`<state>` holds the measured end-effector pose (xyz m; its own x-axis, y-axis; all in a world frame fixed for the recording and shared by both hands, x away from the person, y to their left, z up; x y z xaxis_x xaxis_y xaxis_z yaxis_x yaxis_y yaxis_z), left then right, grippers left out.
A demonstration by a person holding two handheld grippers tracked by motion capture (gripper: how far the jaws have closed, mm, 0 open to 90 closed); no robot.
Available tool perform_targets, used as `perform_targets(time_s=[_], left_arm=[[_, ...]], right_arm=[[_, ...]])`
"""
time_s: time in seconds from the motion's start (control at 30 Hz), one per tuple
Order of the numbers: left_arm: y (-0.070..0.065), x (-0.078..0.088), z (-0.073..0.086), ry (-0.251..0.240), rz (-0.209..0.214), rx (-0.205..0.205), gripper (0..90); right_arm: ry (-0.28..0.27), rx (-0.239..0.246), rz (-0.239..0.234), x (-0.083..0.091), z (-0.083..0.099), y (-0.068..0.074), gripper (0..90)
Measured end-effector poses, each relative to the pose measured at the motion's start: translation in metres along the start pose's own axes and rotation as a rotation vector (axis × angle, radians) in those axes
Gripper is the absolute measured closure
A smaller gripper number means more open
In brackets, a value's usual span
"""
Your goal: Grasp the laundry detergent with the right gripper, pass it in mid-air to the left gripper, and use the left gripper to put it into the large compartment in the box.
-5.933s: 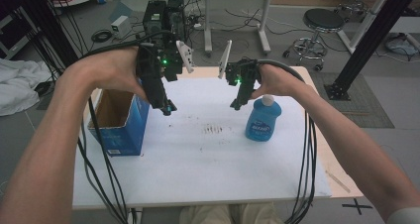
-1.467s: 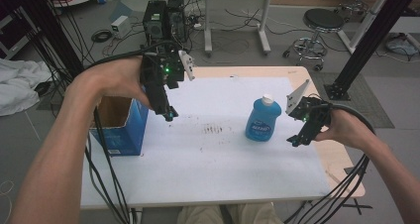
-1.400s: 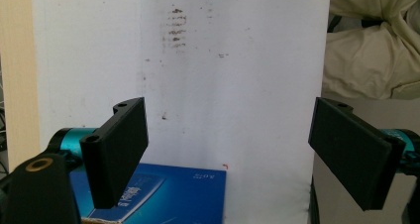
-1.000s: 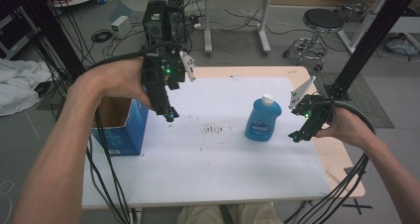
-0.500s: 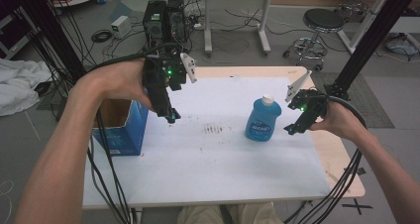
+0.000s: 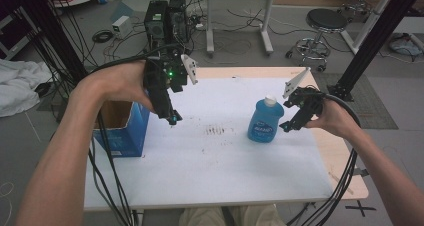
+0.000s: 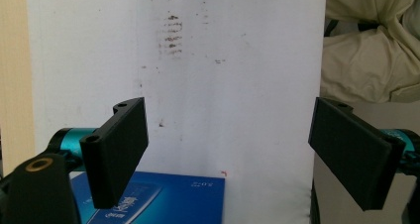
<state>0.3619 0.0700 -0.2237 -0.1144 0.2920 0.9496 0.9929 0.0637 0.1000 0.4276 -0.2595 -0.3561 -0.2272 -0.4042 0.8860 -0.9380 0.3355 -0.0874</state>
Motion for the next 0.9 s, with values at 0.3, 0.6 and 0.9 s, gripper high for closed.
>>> perform_targets(time_s=[0.3, 0.6, 0.9], left_arm=[[0.000, -0.003, 0.002, -0.006, 0.004, 0.006, 15.6], [0.000, -0.002, 0.004, -0.006, 0.004, 0.007, 15.6], [0.000, -0.004, 0.006, -0.008, 0.006, 0.007, 15.6]], right_arm=[[-0.015, -0.006, -0.009, -0.007, -0.005, -0.002, 13.6], [-0.042, -0.032, -0.019, -0.013, -0.007, -0.003, 13.6], [-0.067, -0.032, -0.021, -0.018, -0.009, -0.004, 13.6]])
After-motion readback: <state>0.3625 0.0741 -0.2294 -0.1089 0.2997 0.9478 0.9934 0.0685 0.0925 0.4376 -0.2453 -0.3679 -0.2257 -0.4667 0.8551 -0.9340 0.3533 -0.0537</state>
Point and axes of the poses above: each handheld gripper's, and its own axes: x roughly backward along the jaws, z roughly out of its underside, y roughly to its left, the point moved 6 cm from there along -x, roughly forward along the jaws, and after that the axes turned 2 degrees about -y, right-handed, at the moved point
